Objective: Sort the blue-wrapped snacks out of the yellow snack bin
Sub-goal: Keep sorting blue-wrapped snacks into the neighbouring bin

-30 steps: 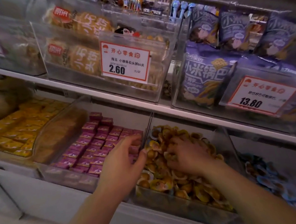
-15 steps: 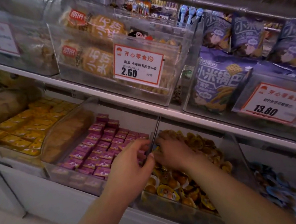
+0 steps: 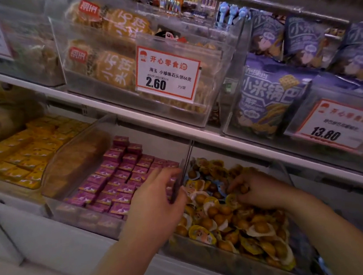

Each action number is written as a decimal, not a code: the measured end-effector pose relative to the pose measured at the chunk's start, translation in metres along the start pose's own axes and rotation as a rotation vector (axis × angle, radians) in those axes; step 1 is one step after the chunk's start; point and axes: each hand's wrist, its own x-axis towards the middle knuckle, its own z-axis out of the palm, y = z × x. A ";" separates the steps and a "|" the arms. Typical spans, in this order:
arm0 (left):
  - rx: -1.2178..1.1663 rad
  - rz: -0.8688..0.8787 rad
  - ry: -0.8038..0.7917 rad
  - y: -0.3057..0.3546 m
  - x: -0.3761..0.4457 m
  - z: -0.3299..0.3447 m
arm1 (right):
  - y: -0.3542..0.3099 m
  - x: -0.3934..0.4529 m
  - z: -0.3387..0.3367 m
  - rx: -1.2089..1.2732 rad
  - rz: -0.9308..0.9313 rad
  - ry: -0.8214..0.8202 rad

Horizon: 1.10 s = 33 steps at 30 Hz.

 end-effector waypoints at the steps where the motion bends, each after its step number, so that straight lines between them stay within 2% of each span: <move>1: 0.022 0.042 0.024 0.004 -0.001 0.001 | -0.001 0.000 0.000 -0.017 0.034 -0.031; 4: 0.048 0.194 0.093 0.020 -0.009 0.006 | -0.008 0.003 0.005 -0.031 0.125 -0.088; 6: 0.065 0.292 0.110 0.030 -0.016 0.012 | -0.013 0.008 0.010 -0.001 0.167 -0.050; 9: 0.034 0.363 -0.019 0.042 -0.029 0.025 | -0.019 0.017 0.017 -0.012 0.178 0.072; 12: 0.063 0.299 -0.261 0.043 -0.035 0.038 | -0.029 0.023 0.024 -0.016 0.083 0.033; 14: 0.136 0.235 -0.321 0.037 -0.036 0.046 | -0.037 0.028 0.028 -0.001 -0.007 -0.042; 18: 0.135 0.127 -0.286 0.031 -0.032 0.053 | -0.046 0.037 0.029 -0.060 -0.048 -0.095; 21: 0.120 0.111 -0.273 0.032 -0.030 0.056 | -0.049 0.042 0.036 -0.117 -0.057 -0.066; 25: 0.112 0.108 -0.266 0.031 -0.031 0.056 | -0.041 0.046 0.042 0.019 -0.028 0.002; 33: 0.048 0.121 -0.249 0.030 -0.029 0.052 | -0.035 0.051 0.042 0.161 -0.082 -0.048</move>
